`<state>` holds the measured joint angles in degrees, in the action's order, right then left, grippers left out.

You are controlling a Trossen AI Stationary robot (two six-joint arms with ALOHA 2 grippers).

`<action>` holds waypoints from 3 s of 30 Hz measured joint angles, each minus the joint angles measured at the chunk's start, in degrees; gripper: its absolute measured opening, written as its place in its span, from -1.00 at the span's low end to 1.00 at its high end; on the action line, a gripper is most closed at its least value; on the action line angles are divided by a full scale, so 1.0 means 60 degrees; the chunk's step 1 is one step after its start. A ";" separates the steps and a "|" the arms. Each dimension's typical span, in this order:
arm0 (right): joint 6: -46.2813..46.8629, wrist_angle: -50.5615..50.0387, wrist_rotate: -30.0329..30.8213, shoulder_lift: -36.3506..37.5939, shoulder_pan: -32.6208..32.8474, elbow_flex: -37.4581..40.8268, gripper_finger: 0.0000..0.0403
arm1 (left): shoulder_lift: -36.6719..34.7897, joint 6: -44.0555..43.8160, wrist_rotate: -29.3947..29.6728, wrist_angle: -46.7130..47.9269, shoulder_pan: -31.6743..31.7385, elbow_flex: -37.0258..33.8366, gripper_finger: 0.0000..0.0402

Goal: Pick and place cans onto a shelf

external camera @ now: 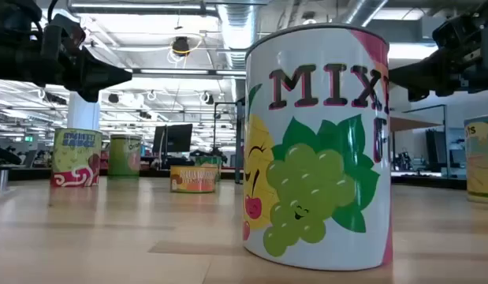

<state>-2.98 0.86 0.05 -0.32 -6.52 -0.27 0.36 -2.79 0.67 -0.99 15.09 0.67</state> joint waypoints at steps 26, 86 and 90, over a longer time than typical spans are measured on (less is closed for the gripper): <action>0.0000 0.0000 0.0000 -0.0003 0.0000 -0.0003 -0.84 | -0.0004 0.0000 0.0000 0.0000 0.0011 0.0000 -1.00; 0.1792 -0.0162 0.1402 -0.3472 0.3517 -0.2499 -0.96 | -0.0004 -0.0429 -0.0304 -0.0838 -0.0004 0.0000 -1.00; 0.3741 -0.1832 0.1767 -0.4864 0.4158 -0.3498 -0.89 | -0.0004 -0.0429 -0.0310 -0.0775 -0.0004 0.0000 -1.00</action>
<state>19.46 -10.13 10.66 -29.50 18.42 -21.26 0.34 -5.36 -1.19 -5.64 15.07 0.67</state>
